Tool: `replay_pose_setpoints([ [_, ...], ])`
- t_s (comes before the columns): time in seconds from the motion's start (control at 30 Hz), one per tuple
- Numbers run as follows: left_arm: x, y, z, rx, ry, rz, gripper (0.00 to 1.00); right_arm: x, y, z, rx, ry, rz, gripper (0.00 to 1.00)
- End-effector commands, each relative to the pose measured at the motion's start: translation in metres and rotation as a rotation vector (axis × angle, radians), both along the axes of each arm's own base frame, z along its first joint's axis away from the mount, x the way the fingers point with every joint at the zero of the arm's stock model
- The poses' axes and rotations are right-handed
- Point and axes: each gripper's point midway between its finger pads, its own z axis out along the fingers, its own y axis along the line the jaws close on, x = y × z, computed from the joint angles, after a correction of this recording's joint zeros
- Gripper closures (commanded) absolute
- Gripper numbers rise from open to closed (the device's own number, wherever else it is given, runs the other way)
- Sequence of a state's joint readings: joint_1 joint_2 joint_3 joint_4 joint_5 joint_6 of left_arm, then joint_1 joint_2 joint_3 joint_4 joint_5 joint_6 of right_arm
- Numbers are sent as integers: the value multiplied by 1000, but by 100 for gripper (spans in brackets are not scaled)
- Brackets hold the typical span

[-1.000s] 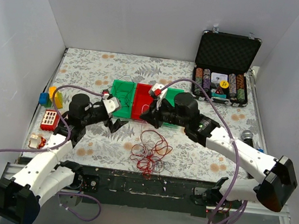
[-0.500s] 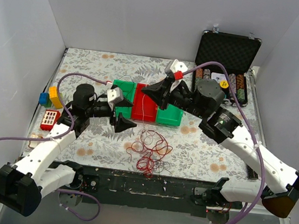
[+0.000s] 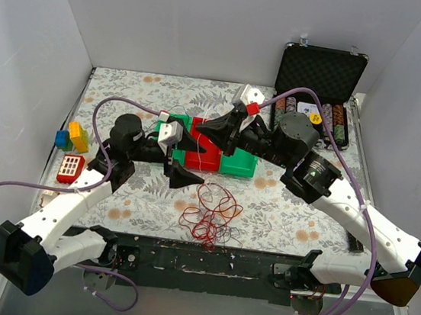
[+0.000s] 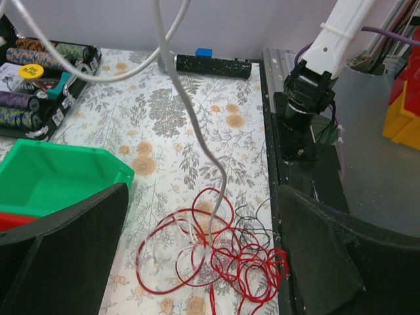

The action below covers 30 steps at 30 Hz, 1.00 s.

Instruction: Untangle the cables

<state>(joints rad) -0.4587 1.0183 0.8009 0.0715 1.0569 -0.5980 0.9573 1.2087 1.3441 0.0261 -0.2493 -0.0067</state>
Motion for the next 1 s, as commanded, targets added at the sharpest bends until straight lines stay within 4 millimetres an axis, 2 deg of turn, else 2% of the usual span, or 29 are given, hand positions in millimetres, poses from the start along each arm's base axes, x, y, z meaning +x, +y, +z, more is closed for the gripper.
replay_pose_setpoints([
  [0.0,-2,-8,24,-40,-44,-22,6,-5,0,17,59,-43,13,99],
  [0.07,2,-11,24,-37,-29,-9,16,-8,0,19,74,-22,23,99],
  [0.17,4,-13,32,-50,-30,-5,24,-11,0,18,80,-16,39,99],
  [0.23,7,-14,37,-57,-38,8,36,-11,-1,15,80,-12,33,99],
  [0.33,12,-14,44,-62,-42,34,63,-12,-5,13,82,-12,26,99],
  [0.43,13,-15,57,-77,-55,38,74,-14,-8,10,82,-3,22,99],
  [0.5,14,-15,66,-89,-60,42,90,-14,-10,7,81,5,12,99],
  [0.57,18,-14,77,-95,-83,63,100,-13,-15,3,73,16,-11,90],
  [0.67,19,-12,88,-81,-116,79,100,-11,-27,-6,69,27,-58,79],
  [0.73,22,-10,93,-80,-132,98,100,-12,-35,-11,67,31,-83,66],
  [0.9,23,-7,98,-61,-162,121,100,-9,-56,-24,49,52,-161,48],
  [0.97,28,-6,106,-65,-200,144,100,-12,-58,-36,18,69,-155,41],
])
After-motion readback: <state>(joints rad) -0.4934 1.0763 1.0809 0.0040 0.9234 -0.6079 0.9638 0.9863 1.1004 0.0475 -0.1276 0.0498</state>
